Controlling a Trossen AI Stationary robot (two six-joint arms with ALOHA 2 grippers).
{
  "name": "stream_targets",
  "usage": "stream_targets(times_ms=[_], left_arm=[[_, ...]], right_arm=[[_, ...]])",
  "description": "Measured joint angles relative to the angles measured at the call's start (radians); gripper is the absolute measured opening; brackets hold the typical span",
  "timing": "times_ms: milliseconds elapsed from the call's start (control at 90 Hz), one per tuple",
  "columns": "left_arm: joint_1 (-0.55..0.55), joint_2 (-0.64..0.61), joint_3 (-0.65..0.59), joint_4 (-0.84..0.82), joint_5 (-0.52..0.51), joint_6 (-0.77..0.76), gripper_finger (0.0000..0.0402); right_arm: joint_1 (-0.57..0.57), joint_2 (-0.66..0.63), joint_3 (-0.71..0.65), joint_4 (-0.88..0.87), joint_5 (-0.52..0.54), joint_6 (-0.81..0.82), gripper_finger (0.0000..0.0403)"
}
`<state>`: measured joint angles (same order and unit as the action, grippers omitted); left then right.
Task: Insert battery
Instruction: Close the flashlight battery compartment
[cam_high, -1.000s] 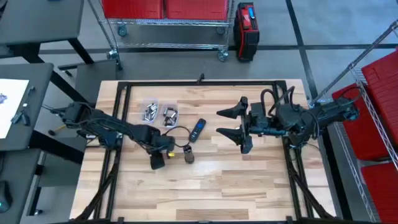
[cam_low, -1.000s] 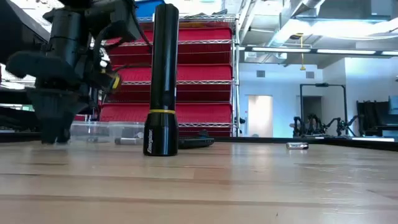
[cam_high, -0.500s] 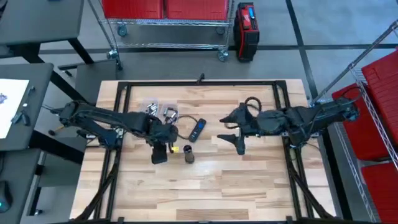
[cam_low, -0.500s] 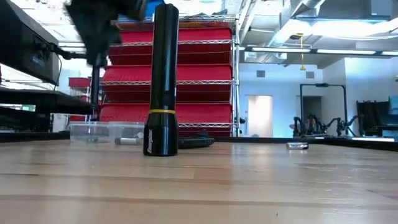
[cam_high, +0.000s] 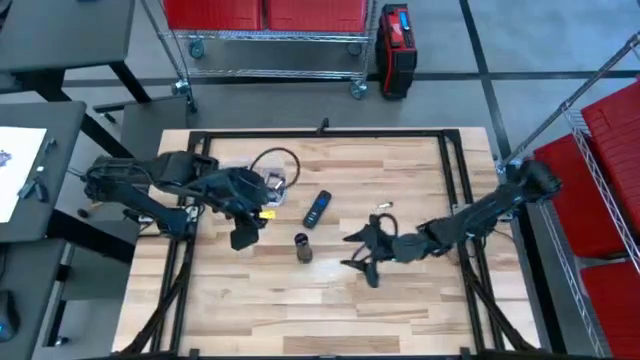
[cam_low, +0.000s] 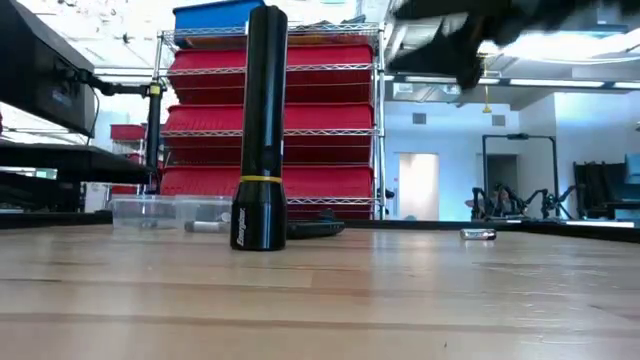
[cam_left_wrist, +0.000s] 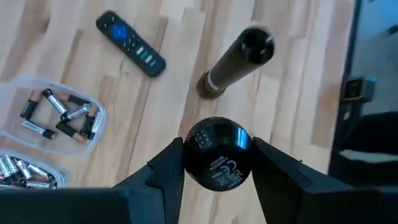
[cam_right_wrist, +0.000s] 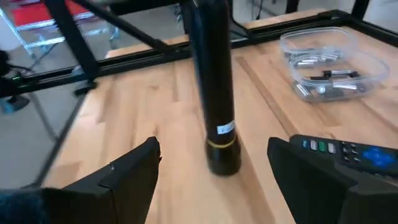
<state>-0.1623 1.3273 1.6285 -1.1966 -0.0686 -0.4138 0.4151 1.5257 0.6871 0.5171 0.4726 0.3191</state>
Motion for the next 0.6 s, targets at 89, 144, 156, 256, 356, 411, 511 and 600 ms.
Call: stream_targets(times_ms=[89,144,156,256,356,411,511,600], left_arm=[[0.0,-0.001,0.025,-0.005,0.0,-0.001,0.0135],[0.0,-0.001,0.039,-0.006,0.0,-0.001,0.0135],[0.0,-0.001,0.042,-0.008,0.0,-0.001,0.0135],[0.0,-0.002,0.063,-0.028,0.0,0.001,0.0135],[0.0,-0.002,0.072,-0.028,0.001,0.014,0.0135],[0.0,-0.002,0.078,-0.033,0.001,0.026,0.0135],[0.0,-0.002,0.08,-0.036,0.01,0.044,0.0135],[0.0,-0.001,0.08,-0.049,0.011,0.054,0.0135]], right_arm=[[-0.017,0.151,0.007,0.203,0.0,-0.058,0.0285],[-0.027,0.235,0.034,0.326,-0.001,-0.097,0.0285],[-0.029,0.25,0.04,0.346,-0.001,-0.104,0.0285],[-0.055,0.363,0.106,0.418,0.0,-0.125,0.0285],[-0.074,0.447,0.163,0.398,-0.013,-0.126,0.0285],[-0.081,0.477,0.192,0.399,-0.028,-0.126,0.0286],[-0.088,0.501,0.226,0.393,-0.029,-0.126,0.0286],[-0.103,0.517,0.245,0.363,-0.03,-0.126,0.0286]])
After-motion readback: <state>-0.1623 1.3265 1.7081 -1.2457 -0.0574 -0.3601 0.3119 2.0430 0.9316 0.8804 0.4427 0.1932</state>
